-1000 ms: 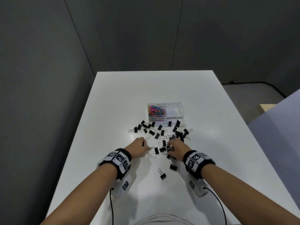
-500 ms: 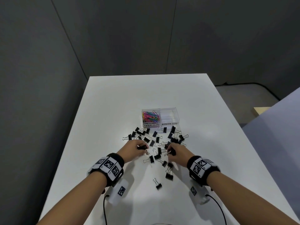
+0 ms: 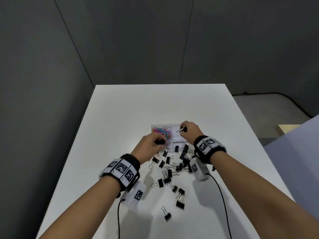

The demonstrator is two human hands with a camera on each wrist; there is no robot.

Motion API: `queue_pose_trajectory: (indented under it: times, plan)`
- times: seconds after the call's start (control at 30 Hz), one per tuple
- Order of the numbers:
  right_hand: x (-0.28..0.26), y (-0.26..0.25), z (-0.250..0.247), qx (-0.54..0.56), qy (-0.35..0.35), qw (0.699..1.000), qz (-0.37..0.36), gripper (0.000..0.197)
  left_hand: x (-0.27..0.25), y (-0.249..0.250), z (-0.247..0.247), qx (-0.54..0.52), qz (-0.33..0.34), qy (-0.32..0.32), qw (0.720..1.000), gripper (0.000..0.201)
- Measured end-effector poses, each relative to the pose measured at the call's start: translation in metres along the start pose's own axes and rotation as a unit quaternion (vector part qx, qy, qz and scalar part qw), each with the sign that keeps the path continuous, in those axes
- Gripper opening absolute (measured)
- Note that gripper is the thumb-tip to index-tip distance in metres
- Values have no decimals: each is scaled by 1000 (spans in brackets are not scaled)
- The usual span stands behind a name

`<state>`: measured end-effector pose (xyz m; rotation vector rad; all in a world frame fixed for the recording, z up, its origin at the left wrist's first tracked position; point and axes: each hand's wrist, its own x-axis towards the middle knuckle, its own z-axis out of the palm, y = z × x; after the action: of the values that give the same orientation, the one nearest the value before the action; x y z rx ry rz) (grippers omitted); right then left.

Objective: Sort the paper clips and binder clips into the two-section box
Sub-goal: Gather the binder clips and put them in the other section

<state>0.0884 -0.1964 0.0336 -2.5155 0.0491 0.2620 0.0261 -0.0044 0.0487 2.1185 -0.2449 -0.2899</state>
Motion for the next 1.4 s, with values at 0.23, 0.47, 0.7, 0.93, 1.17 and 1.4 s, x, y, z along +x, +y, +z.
queue_pose_trajectory:
  times: [0.23, 0.47, 0.7, 0.93, 1.17, 1.4]
  plan:
    - [-5, 12, -13, 23, 26, 999, -22, 33, 52, 24, 19, 121, 42, -17, 992, 19]
    - [-50, 58, -3, -26, -8, 1000, 15, 25, 99, 34, 46, 285, 90, -65, 952, 26]
    - [-67, 72, 15, -155, -125, 980, 24, 78, 64, 22, 39, 325, 128, -53, 935, 25]
    - [-68, 67, 30, -205, -157, 965, 51, 93, -20, -47, 19, 339, 90, -14, 936, 22]
    - [-77, 57, 43, -149, -141, 976, 67, 70, -35, -86, 23, 379, -88, -9, 921, 59]
    - [-89, 47, 56, -113, -110, 985, 68, 45, -40, -75, 50, 330, -71, 4, 941, 42]
